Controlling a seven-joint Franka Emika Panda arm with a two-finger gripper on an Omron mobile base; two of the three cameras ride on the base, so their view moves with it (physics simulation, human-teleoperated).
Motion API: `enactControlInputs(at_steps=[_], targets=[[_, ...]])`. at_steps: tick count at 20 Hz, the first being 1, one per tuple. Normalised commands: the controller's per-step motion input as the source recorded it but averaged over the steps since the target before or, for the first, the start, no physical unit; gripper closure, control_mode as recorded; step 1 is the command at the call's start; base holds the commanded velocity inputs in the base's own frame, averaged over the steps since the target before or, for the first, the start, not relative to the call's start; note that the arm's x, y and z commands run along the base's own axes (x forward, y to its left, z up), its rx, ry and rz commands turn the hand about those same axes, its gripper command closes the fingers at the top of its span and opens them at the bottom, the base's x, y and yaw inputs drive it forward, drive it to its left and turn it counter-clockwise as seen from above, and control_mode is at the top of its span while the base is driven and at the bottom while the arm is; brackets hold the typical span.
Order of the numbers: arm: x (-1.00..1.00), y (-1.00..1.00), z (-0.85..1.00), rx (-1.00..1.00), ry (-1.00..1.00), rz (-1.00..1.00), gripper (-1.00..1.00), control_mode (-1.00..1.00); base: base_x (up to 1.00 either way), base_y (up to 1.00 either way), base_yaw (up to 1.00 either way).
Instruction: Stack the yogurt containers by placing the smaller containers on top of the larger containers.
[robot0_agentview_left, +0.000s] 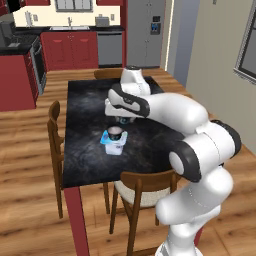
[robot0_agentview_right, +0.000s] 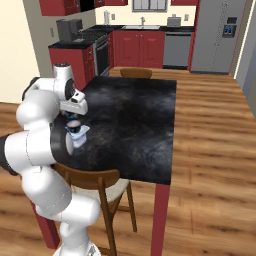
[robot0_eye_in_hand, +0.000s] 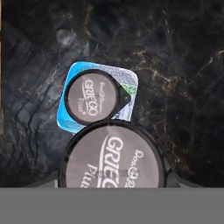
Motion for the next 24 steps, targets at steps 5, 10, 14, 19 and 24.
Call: enactControlInputs(at_steps=[5, 10, 14, 19, 24], targets=[[0.29, 0.05, -0.17, 0.0, 0.02, 0.0, 1.0, -1.0, 0.0, 0.0, 0.0], [0.33, 0.16, -0.1, -0.01, 0.0, 0.0, 1.0, -1.0, 0.0, 0.0, 0.0], [0.35, 0.22, -0.11, -0.03, 0.0, 0.0, 1.0, -1.0, 0.0, 0.0, 0.0], [0.25, 0.12, -0.16, -0.05, 0.03, 0.0, 1.0, -1.0, 0.0, 0.0, 0.0], [0.07, 0.0, -0.12, -0.04, 0.02, 0.0, 1.0, -1.0, 0.0, 0.0, 0.0]])
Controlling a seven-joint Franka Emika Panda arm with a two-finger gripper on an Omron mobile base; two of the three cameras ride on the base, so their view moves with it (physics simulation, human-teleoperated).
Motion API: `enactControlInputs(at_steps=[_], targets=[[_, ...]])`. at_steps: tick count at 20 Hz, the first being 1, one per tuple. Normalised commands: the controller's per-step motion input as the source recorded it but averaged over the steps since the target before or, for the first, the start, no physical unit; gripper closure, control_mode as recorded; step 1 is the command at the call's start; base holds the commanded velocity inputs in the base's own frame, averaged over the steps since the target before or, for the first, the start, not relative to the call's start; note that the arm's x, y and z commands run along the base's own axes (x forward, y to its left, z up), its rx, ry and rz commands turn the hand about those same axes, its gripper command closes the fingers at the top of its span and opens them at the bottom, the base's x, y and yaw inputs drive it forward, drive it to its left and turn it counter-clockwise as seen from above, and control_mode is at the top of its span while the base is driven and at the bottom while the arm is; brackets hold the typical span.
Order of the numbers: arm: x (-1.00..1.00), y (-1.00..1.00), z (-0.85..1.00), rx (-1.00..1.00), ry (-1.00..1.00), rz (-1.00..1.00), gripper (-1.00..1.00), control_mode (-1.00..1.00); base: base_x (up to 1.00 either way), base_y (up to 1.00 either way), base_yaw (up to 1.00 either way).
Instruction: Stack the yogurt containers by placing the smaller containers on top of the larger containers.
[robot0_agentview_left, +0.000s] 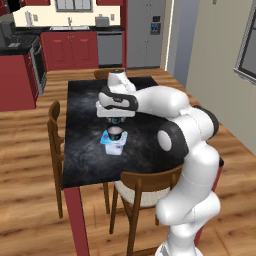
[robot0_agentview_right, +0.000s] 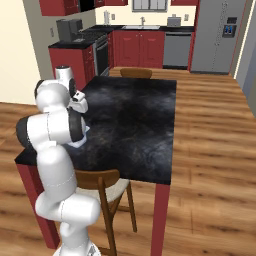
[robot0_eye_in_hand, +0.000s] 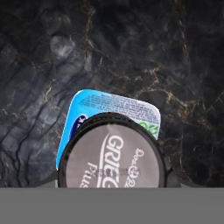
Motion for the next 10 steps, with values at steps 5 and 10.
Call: enactControlInputs(at_steps=[5, 10], targets=[[0.0, 0.0, -0.09, -0.02, 0.0, 0.0, 1.0, -1.0, 0.0, 0.0, 0.0], [0.0, 0.0, -0.1, -0.01, 0.0, 0.0, 1.0, -1.0, 0.0, 0.0, 0.0]])
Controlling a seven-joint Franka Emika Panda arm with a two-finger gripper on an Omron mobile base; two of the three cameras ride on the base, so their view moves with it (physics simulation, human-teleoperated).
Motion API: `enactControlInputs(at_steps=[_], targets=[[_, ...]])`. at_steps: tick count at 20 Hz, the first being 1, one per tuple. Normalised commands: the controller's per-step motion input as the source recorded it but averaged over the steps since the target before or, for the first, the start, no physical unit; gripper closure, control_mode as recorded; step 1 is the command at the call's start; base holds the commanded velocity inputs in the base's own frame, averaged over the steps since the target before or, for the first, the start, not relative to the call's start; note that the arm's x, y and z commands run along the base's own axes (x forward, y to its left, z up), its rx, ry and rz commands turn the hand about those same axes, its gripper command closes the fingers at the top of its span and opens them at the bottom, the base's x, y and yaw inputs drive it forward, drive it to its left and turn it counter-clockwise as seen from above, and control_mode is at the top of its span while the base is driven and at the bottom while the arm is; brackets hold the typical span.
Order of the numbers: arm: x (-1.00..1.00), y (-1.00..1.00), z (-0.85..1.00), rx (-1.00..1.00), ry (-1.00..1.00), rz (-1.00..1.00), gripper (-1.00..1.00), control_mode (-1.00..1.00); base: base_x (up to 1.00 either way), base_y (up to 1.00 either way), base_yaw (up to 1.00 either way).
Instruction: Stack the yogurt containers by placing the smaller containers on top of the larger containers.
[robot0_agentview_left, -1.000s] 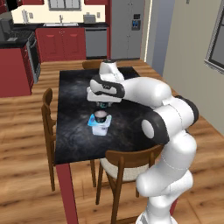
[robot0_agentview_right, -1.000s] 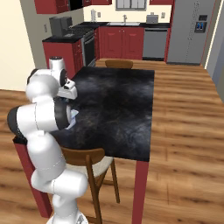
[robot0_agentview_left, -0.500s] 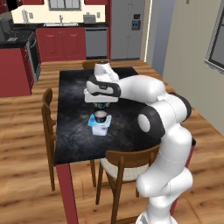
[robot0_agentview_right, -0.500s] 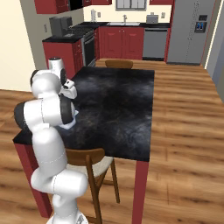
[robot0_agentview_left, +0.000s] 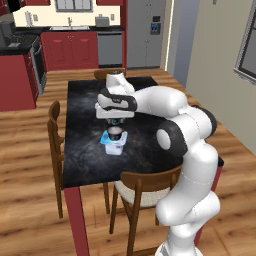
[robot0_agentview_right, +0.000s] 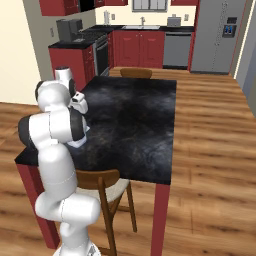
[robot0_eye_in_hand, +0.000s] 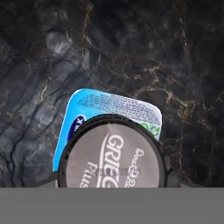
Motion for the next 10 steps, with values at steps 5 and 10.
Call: enactControlInputs(at_steps=[5, 10], targets=[[-0.06, 0.0, -0.09, 0.0, 0.0, 0.0, 1.0, -1.0, 0.0, 0.0, 0.0], [-0.02, 0.0, -0.11, 0.0, 0.0, 0.0, 1.0, -1.0, 0.0, 0.0, 0.0]])
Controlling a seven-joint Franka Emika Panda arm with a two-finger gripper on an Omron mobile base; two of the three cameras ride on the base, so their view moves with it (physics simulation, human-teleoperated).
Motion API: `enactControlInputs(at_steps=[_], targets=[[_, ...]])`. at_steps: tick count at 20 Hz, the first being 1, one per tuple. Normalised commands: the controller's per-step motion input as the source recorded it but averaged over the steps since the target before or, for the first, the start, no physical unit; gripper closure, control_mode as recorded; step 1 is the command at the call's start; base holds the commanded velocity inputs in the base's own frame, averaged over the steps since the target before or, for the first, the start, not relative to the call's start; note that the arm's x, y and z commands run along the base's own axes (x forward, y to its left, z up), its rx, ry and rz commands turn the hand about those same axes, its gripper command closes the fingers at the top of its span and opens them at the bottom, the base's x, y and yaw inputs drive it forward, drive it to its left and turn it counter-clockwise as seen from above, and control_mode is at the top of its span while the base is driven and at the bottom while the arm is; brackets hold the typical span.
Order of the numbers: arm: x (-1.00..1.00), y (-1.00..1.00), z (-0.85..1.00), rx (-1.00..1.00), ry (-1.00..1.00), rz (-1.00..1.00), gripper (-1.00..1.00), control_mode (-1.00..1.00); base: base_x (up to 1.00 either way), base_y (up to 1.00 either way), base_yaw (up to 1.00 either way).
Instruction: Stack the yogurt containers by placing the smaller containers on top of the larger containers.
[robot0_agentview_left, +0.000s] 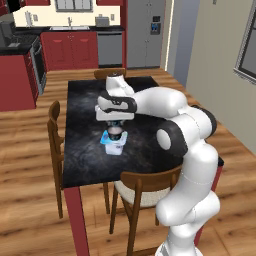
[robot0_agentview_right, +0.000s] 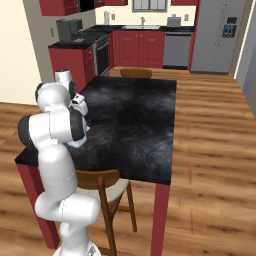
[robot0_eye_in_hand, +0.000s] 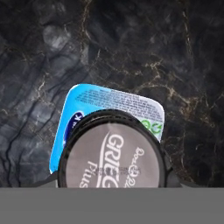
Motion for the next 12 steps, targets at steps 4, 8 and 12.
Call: enactControlInputs(at_steps=[4, 8, 12], targets=[[0.0, 0.0, -0.14, 0.0, 0.0, 0.0, 1.0, -1.0, 0.0, 0.0, 0.0], [0.0, 0.0, -0.15, 0.0, 0.0, 0.0, 1.0, -1.0, 0.0, 0.0, 0.0], [0.0, 0.0, -0.15, 0.0, 0.0, 0.0, 1.0, -1.0, 0.0, 0.0, 0.0]])
